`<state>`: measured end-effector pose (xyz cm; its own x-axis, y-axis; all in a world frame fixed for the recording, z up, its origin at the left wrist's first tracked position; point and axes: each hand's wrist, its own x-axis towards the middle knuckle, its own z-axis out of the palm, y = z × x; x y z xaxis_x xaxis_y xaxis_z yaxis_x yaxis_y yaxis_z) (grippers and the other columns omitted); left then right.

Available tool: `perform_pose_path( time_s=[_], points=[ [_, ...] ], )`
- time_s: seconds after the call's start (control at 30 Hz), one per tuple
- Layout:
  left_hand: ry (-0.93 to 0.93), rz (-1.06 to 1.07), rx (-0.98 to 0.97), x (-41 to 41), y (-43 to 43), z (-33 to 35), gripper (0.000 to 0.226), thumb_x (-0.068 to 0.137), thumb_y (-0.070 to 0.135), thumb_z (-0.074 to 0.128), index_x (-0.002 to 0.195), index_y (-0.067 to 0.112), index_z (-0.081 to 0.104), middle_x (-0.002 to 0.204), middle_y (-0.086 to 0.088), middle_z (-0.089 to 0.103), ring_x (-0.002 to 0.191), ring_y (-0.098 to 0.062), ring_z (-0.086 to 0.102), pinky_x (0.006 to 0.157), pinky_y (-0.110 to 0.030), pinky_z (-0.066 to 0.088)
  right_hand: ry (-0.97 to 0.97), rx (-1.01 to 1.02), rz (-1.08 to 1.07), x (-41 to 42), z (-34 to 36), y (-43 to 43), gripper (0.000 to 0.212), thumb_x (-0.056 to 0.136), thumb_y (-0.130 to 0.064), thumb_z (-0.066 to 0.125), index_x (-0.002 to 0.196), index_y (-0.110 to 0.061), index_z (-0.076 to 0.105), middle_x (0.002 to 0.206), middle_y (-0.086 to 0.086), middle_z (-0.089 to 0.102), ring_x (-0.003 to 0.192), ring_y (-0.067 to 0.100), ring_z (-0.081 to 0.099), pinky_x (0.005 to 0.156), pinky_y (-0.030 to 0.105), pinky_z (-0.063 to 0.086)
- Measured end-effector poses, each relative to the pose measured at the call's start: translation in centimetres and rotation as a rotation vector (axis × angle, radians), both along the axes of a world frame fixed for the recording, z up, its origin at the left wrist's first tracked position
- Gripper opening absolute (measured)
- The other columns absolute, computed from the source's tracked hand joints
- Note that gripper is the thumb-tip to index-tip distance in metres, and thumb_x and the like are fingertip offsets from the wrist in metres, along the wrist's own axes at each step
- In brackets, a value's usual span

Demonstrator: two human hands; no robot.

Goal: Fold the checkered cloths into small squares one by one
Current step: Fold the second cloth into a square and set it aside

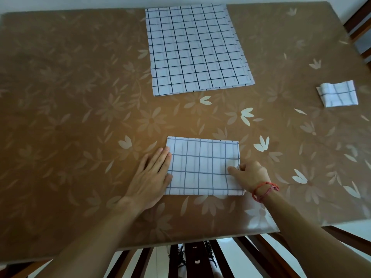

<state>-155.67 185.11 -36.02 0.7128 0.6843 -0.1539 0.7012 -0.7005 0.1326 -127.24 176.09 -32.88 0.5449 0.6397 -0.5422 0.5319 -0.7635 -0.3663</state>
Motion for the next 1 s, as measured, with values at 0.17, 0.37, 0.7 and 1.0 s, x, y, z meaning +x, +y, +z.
perform_pose_path(
  time_s=[0.17,0.37,0.7,1.0],
  points=[
    [0.021,0.007,0.009,0.1,-0.1,-0.2,0.060,0.103,0.040,0.017,0.153,0.008,0.024,0.163,-0.005,0.015,0.151,-0.017,0.008,0.119,-0.043,0.008,-0.045,-0.065,0.024,0.4,1.2,0.2,0.044,0.083,-0.048,0.060,0.058,-0.013,0.052,0.056,0.004,0.057,0.052,0.017,0.053,0.051,0.027,0.044],
    [0.012,0.021,0.009,0.0,-0.2,-0.5,0.061,0.100,0.039,0.022,0.153,0.008,0.025,0.163,-0.005,0.015,0.151,-0.017,0.009,0.120,-0.044,0.011,-0.398,0.324,0.204,-2.6,3.3,0.4,0.032,0.086,-0.043,0.058,0.108,-0.019,0.064,0.101,0.004,0.059,0.091,0.025,0.057,0.071,0.033,0.049],
    [0.004,-0.026,-0.014,-0.3,0.4,-0.6,0.061,0.102,0.040,0.023,0.153,0.007,0.024,0.164,-0.007,0.013,0.151,-0.019,0.006,0.119,-0.049,0.015,-0.390,0.328,0.731,-12.5,-4.3,1.3,0.068,0.098,-0.056,0.024,0.151,-0.013,0.027,0.158,0.022,0.014,0.147,0.034,0.010,0.117,0.052,0.017],
    [0.079,-0.062,0.006,0.5,3.8,-0.6,0.067,0.101,0.050,0.013,0.157,0.013,0.008,0.165,0.000,-0.004,0.150,-0.013,-0.010,0.121,-0.050,0.002,-0.427,0.296,0.771,-12.3,-4.6,1.3,0.071,0.096,-0.058,0.027,0.151,-0.013,0.024,0.158,0.022,0.012,0.147,0.035,0.008,0.118,0.052,0.015]
  ],
)
